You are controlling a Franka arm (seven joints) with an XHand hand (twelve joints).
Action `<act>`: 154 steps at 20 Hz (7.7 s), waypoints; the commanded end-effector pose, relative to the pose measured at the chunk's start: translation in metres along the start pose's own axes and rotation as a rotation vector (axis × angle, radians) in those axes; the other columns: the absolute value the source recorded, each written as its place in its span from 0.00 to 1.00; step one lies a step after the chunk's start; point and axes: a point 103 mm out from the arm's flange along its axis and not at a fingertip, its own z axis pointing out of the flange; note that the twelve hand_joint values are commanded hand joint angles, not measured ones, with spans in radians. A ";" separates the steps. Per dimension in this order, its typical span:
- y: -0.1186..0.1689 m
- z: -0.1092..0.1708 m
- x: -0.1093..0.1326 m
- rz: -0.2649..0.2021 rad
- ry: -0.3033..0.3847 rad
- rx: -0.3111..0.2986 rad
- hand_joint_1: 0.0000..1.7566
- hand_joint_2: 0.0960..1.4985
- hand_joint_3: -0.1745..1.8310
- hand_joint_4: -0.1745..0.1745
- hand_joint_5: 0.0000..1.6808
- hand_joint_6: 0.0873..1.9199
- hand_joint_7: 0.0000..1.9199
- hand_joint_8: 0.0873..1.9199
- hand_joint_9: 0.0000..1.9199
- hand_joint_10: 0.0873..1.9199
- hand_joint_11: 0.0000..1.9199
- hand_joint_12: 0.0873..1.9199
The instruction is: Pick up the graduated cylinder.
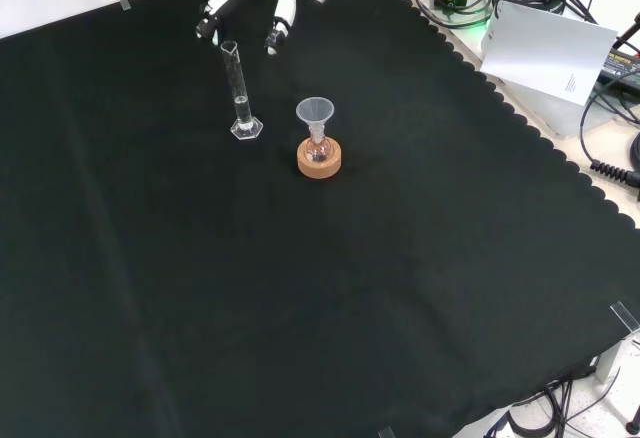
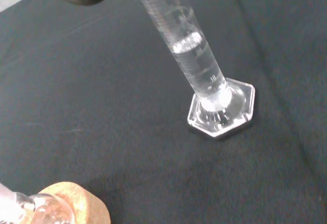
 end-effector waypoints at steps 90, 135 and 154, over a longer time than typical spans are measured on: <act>0.061 0.100 -0.004 -0.291 0.628 -0.115 0.62 0.47 0.39 0.41 0.38 0.27 0.38 0.27 0.58 0.07 0.47 0.49; 0.022 0.013 0.037 -0.358 -0.115 0.084 0.77 0.77 0.09 0.03 0.54 0.35 0.44 0.63 0.72 0.02 0.62 0.37; -0.065 -0.012 0.069 -0.291 -0.378 0.267 0.77 0.75 0.08 0.05 0.58 0.34 0.47 0.58 0.75 0.01 0.63 0.35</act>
